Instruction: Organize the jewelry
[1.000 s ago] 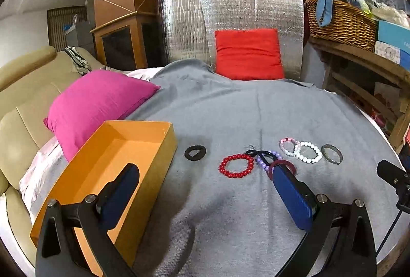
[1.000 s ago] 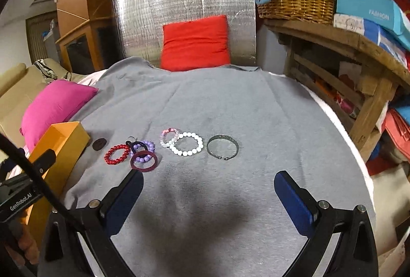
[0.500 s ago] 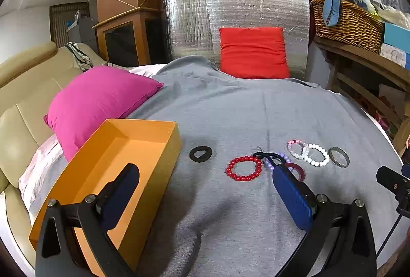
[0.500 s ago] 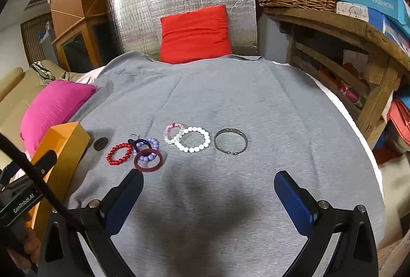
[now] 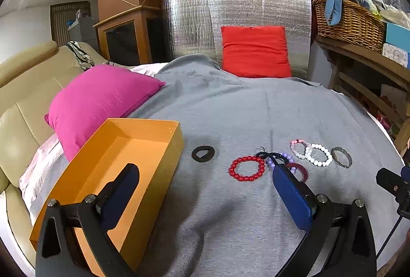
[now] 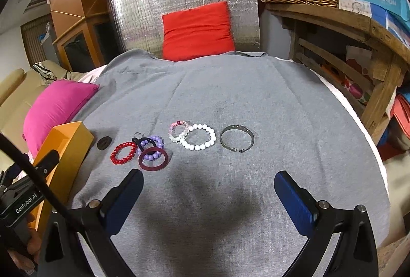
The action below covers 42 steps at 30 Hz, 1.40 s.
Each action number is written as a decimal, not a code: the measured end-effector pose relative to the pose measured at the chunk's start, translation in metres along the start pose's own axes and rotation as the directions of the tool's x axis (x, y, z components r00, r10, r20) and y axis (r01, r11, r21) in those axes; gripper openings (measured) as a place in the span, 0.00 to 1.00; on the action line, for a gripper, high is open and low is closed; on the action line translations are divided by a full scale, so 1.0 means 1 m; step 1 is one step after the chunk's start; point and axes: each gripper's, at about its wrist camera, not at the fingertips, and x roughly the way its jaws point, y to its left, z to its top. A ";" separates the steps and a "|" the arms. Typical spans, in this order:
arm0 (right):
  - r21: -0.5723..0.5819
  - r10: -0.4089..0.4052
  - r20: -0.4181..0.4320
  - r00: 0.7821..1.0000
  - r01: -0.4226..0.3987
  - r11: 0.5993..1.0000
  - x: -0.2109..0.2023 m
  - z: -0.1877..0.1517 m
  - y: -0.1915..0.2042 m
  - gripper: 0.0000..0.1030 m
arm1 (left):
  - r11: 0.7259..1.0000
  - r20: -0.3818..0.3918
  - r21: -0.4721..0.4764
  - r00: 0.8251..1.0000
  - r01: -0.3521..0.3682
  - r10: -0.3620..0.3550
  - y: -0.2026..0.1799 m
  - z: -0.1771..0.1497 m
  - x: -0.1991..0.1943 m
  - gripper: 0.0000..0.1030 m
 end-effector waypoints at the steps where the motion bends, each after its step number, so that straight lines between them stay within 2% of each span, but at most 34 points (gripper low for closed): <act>1: 0.002 0.000 -0.001 1.000 0.000 1.000 0.000 0.000 0.000 1.00 | 1.000 -0.001 0.001 1.000 -0.001 0.001 0.000 0.000 0.000 1.00; 23: 0.065 -0.017 -0.017 1.000 0.018 0.998 0.003 0.006 -0.025 1.00 | 1.000 -0.016 0.019 1.000 0.002 -0.002 -0.004 -0.002 0.006 1.00; 27: 0.069 -0.038 -0.013 0.999 0.039 0.997 0.007 0.012 -0.033 1.00 | 1.000 -0.060 0.010 0.998 0.015 -0.015 -0.001 -0.002 0.017 1.00; 31: 0.098 -0.072 -0.033 0.997 0.075 0.992 0.025 0.024 -0.051 0.98 | 0.999 -0.131 -0.016 0.991 0.031 -0.033 0.008 -0.004 0.036 1.00; 37: 0.122 -0.051 -0.131 0.990 0.067 0.990 0.066 0.033 -0.066 0.89 | 0.998 -0.168 -0.032 0.984 0.050 -0.055 0.012 -0.008 0.054 1.00; 42: 0.053 -0.050 -0.187 0.981 0.061 0.997 0.101 0.035 -0.058 0.89 | 0.997 -0.182 -0.021 0.981 0.069 -0.072 0.008 -0.009 0.060 1.00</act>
